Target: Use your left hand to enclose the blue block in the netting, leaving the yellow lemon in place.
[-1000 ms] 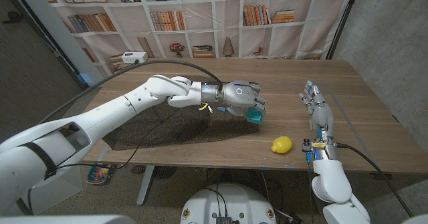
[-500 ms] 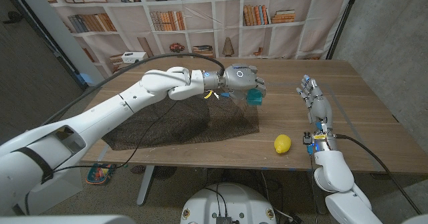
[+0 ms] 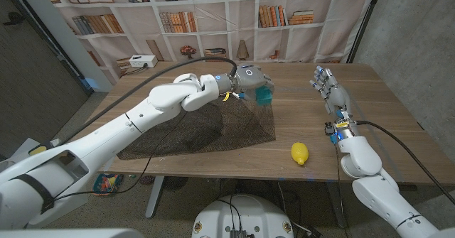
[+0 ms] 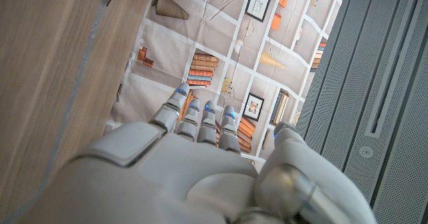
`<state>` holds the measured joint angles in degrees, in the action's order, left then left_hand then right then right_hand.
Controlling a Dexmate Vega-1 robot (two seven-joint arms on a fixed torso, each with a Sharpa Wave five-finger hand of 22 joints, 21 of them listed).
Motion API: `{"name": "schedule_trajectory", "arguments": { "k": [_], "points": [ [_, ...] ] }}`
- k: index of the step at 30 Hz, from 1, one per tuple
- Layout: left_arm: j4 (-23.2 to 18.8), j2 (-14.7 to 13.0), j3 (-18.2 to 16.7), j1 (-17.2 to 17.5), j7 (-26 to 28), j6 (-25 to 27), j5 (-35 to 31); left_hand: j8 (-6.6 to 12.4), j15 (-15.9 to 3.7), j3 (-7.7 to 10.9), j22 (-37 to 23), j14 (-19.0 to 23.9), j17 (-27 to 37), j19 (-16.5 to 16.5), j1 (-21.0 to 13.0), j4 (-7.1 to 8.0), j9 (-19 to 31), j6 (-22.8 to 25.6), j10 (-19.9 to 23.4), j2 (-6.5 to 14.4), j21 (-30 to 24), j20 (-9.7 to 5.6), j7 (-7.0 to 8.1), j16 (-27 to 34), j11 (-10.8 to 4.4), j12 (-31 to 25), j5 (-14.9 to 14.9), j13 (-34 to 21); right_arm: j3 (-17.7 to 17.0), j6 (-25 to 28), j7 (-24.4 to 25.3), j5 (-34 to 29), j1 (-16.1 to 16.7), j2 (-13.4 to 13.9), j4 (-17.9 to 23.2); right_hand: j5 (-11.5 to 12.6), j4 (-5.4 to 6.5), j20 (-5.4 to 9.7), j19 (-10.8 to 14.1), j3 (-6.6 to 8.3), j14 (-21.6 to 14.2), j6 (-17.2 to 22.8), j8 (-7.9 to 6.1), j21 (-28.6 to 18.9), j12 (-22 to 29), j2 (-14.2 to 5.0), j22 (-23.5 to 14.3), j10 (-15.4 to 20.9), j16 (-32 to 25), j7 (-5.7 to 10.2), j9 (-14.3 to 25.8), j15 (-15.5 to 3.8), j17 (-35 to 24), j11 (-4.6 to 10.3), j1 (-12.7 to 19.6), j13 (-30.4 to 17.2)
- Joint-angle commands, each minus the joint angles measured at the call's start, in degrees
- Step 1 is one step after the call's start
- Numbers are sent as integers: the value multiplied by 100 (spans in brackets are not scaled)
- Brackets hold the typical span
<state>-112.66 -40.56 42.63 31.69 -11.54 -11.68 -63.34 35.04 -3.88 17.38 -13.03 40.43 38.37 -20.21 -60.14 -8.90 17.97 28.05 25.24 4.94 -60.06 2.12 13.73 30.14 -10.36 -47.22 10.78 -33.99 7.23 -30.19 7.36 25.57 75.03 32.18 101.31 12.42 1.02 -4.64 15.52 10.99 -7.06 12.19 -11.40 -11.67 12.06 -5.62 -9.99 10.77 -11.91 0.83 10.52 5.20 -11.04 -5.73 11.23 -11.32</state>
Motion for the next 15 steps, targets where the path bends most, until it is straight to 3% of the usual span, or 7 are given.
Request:
{"name": "schedule_trajectory", "arguments": {
  "k": [1,15],
  "points": [
    [-511,179,-184,686,-653,1785,-515,226,-897,201,12,20,40,47,-382,133,4,2260,131,435,-33,18,-746,-31,-127,17,-20,12,160,175,-898,738,-1017,466,-685,-7,-19,12,39,27,-44,13,16,3,-1,0,-26,43,-2,9,27,-2,-25,12,-7,-13],
    [-800,362,-157,1156,-1362,3169,-1282,273,-897,232,63,-11,67,105,-389,110,-14,2276,123,418,-93,-4,-762,-153,-129,62,-32,111,238,9,-1479,1108,-1741,575,-1373,-7,-26,6,39,33,-41,15,17,4,-10,-1,-25,36,4,12,27,-8,-24,26,-2,-14]
  ]
}}
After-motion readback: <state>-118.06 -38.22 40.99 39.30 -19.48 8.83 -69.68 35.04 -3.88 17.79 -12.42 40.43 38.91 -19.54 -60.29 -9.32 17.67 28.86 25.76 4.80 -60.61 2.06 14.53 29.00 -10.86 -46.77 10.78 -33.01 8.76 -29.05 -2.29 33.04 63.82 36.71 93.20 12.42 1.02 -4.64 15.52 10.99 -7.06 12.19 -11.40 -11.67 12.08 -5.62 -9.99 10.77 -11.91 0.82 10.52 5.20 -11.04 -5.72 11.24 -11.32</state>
